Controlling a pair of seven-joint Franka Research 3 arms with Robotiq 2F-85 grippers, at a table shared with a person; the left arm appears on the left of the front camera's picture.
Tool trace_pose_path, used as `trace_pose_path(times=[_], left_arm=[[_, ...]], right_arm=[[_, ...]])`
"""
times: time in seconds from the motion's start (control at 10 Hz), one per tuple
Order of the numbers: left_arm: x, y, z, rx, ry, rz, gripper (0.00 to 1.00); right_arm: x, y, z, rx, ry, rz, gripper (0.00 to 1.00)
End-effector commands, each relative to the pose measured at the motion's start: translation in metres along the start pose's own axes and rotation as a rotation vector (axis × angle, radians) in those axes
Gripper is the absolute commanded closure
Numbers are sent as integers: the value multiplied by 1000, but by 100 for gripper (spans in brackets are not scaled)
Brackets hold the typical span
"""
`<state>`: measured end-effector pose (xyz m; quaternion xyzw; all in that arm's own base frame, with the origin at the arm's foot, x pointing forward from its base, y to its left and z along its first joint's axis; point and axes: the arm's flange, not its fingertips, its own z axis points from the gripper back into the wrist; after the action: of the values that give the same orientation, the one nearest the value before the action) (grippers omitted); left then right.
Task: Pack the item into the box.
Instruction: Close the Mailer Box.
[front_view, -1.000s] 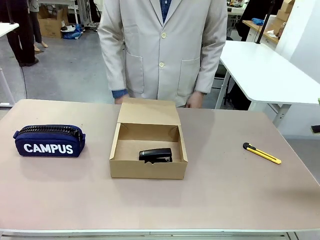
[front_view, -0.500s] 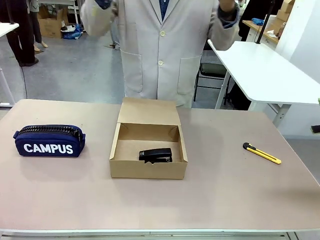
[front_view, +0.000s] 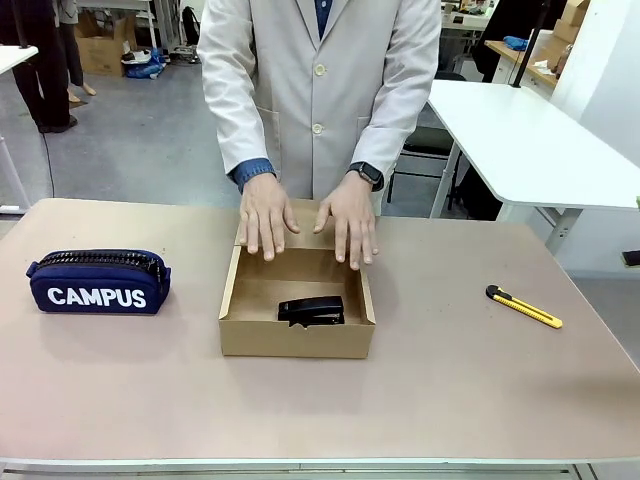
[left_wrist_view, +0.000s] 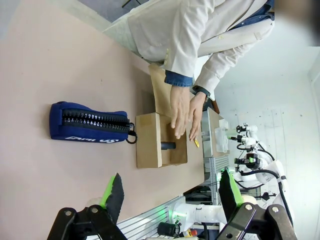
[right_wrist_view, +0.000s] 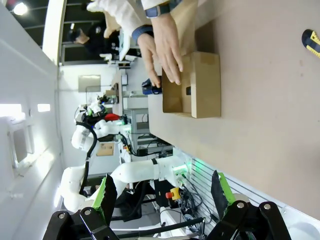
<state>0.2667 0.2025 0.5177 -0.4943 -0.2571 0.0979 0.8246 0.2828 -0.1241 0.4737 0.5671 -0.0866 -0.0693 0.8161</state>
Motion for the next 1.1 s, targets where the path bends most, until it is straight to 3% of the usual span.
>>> trace_pose_path(times=[0.0,0.5,0.6,0.7,0.8,1.0], left_arm=[[0,0,0,-12,-1,-20,0],[0,0,0,0,0,0,0],[3,-8,-30,23,-65,46,0],[0,-23,-77,-61,39,46,0],[-11,-34,-135,-78,97,49,0],[-33,-37,-202,-62,177,24,0]], right_arm=[[-3,-2,0,5,4,14,0],[0,0,0,0,0,0,0],[12,5,-19,29,27,17,0],[32,12,-59,29,23,26,0],[54,14,-114,19,79,11,0],[71,0,-199,11,130,-62,0]])
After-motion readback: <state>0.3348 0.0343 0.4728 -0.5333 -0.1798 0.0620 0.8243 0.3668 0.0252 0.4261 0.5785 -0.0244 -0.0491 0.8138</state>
